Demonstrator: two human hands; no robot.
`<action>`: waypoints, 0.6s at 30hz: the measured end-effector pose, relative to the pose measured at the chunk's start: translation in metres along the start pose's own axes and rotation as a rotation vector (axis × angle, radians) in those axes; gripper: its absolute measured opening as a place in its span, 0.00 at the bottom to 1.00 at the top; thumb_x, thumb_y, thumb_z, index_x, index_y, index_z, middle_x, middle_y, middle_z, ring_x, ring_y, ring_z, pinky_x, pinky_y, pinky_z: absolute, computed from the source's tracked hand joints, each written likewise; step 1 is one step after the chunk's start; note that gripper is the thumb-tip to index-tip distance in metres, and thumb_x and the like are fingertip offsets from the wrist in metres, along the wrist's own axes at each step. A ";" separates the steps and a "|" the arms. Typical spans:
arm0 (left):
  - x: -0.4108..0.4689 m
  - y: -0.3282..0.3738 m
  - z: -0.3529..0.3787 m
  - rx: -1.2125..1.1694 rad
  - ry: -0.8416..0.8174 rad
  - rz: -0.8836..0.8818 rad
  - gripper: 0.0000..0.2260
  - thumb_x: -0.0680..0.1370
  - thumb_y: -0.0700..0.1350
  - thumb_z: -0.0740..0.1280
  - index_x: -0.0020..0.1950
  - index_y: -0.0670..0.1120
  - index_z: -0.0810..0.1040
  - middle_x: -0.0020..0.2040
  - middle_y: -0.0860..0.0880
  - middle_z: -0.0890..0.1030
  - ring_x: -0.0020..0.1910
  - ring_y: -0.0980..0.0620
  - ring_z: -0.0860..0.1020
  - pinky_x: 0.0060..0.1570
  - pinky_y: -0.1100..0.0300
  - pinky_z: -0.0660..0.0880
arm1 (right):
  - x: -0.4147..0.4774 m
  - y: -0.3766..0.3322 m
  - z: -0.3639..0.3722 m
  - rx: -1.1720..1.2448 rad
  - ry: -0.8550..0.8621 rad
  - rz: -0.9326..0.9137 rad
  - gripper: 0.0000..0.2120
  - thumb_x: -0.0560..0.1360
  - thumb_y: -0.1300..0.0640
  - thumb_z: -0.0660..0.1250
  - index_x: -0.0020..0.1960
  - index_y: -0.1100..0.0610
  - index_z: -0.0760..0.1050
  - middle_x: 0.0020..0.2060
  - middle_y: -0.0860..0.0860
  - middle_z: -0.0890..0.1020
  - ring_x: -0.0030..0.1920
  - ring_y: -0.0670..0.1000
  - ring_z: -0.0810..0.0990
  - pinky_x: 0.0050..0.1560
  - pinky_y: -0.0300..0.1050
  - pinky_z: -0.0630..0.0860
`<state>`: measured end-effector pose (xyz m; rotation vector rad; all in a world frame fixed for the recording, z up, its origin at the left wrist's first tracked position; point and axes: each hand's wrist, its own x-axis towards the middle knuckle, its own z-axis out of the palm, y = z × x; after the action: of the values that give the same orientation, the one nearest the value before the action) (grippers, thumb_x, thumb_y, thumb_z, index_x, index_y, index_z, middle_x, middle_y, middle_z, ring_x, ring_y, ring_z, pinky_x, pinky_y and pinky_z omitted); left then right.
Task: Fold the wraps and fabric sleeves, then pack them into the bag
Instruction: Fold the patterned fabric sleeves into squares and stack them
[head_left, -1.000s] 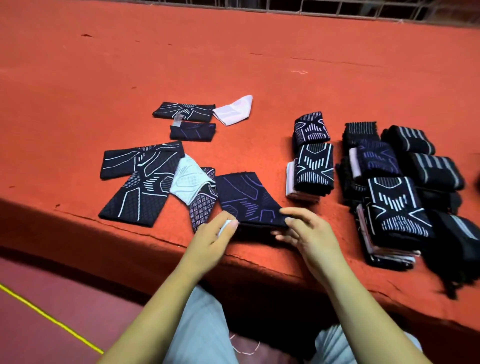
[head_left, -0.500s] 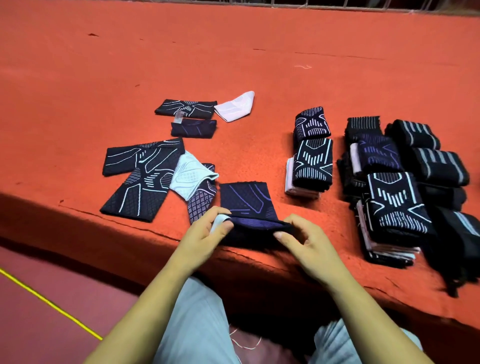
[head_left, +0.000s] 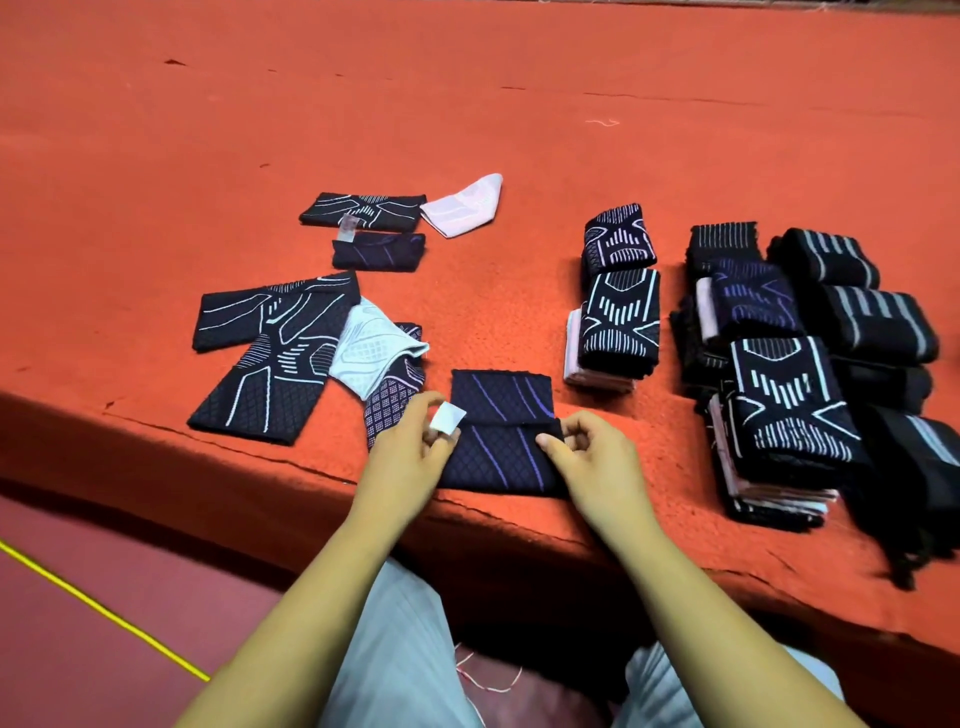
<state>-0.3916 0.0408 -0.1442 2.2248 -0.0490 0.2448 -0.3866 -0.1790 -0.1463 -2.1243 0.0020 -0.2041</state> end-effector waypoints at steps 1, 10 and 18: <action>0.001 0.000 0.001 0.026 -0.001 0.019 0.17 0.78 0.43 0.68 0.65 0.55 0.72 0.38 0.54 0.76 0.34 0.59 0.74 0.43 0.57 0.71 | -0.002 0.000 0.001 0.003 0.014 -0.005 0.09 0.73 0.56 0.74 0.44 0.52 0.73 0.28 0.48 0.75 0.28 0.45 0.70 0.36 0.47 0.69; -0.008 -0.009 0.006 0.116 0.082 0.242 0.16 0.78 0.34 0.66 0.61 0.50 0.79 0.60 0.50 0.69 0.46 0.59 0.73 0.55 0.60 0.72 | -0.012 0.001 0.005 -0.118 0.066 -0.167 0.02 0.75 0.57 0.71 0.44 0.52 0.80 0.40 0.46 0.77 0.39 0.46 0.75 0.45 0.45 0.73; -0.004 -0.021 0.002 0.212 -0.083 0.405 0.19 0.77 0.42 0.57 0.64 0.42 0.80 0.65 0.50 0.79 0.65 0.50 0.74 0.67 0.50 0.69 | -0.021 0.004 0.001 -0.341 -0.014 -0.349 0.18 0.76 0.47 0.62 0.53 0.58 0.83 0.58 0.49 0.78 0.60 0.50 0.75 0.63 0.49 0.72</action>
<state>-0.3923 0.0523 -0.1627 2.4202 -0.5449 0.3920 -0.4067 -0.1790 -0.1535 -2.4554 -0.3684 -0.4193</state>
